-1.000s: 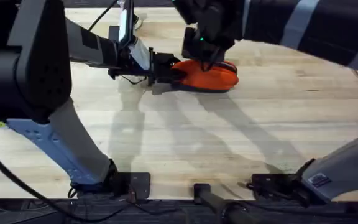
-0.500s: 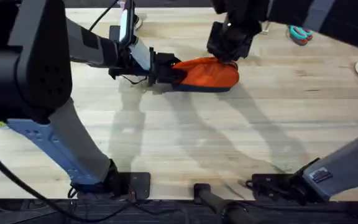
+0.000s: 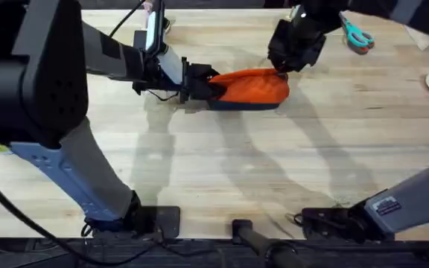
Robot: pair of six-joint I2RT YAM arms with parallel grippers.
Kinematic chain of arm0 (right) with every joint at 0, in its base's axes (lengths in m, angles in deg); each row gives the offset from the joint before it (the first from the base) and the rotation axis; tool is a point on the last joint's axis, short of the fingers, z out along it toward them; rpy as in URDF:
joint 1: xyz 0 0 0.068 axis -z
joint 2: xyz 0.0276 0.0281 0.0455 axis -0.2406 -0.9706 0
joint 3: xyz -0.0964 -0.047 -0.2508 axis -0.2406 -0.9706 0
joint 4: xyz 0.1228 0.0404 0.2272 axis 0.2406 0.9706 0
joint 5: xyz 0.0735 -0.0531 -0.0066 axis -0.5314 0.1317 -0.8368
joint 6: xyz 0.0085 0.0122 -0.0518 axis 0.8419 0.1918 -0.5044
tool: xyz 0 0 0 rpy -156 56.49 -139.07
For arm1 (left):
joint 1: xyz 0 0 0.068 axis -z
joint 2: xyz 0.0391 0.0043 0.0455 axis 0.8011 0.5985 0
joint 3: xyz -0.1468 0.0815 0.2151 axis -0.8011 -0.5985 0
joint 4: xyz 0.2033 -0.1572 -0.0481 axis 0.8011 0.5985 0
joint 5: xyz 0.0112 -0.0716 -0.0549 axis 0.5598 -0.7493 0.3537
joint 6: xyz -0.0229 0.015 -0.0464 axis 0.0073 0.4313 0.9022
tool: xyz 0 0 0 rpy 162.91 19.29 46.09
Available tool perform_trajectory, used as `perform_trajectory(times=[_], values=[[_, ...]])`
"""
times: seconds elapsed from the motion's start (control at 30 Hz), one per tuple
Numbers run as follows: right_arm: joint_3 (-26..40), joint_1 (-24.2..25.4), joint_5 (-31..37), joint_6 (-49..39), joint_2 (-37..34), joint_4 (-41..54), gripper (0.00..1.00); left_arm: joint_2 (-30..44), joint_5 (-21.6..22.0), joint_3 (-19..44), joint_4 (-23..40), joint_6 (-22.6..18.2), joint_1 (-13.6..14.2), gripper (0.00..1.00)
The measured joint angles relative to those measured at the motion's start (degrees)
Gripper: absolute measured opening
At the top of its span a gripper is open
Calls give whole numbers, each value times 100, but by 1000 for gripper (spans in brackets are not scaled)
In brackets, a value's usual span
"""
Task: Unzip the bag, pick up the pens from the table one at a time and place them inside, then zip the bag closed.
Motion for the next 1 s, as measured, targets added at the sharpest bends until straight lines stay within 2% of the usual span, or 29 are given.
perform_trajectory(times=[0.23,0.87,1.0], values=[[-2,306,26,0,265,76,33,0,-20,0,0,0,13,45],[-54,406,21,163,435,301,33,0,-42,0,0,-2,43,45],[-317,424,190,341,437,196,33,2,-37,0,2,-2,44,45]])
